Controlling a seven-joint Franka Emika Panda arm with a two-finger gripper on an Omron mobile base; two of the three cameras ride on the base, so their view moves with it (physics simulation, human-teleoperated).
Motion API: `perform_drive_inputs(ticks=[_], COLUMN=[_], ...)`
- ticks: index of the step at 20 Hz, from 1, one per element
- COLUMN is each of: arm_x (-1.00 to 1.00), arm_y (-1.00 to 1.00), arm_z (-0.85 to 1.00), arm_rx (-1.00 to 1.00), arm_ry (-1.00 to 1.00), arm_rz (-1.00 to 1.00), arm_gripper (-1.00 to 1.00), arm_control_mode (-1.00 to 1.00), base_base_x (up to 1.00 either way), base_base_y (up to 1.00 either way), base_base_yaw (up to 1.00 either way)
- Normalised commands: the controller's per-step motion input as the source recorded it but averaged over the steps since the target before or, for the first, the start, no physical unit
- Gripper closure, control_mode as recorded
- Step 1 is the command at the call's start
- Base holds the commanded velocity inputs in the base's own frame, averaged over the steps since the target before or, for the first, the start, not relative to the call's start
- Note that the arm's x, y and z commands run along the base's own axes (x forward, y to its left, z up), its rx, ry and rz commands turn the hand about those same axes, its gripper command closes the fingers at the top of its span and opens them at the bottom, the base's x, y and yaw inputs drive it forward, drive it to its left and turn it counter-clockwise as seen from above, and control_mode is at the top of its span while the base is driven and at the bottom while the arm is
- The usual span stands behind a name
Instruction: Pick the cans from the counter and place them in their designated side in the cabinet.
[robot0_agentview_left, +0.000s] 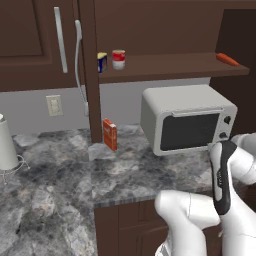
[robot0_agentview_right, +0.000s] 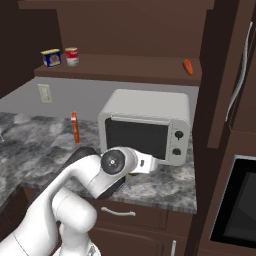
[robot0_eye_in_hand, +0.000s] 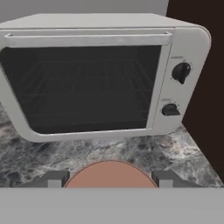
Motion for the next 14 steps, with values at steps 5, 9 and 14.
perform_drive_inputs(ticks=[5, 9, 14], arm_x=[-0.50, -0.46, -0.44], arm_y=[0.09, 0.12, 0.14], arm_z=[0.28, 0.30, 0.30], arm_rx=[0.00, 0.00, 0.00], arm_ry=[0.00, 0.00, 0.00], arm_rz=[0.00, 0.00, 0.00], arm_gripper=[1.00, 1.00, 1.00], arm_control_mode=[-1.00, -1.00, -1.00], base_base_x=[0.00, 0.00, 0.00], base_base_y=[0.00, 0.00, 0.00], base_base_yaw=[0.00, 0.00, 0.00])
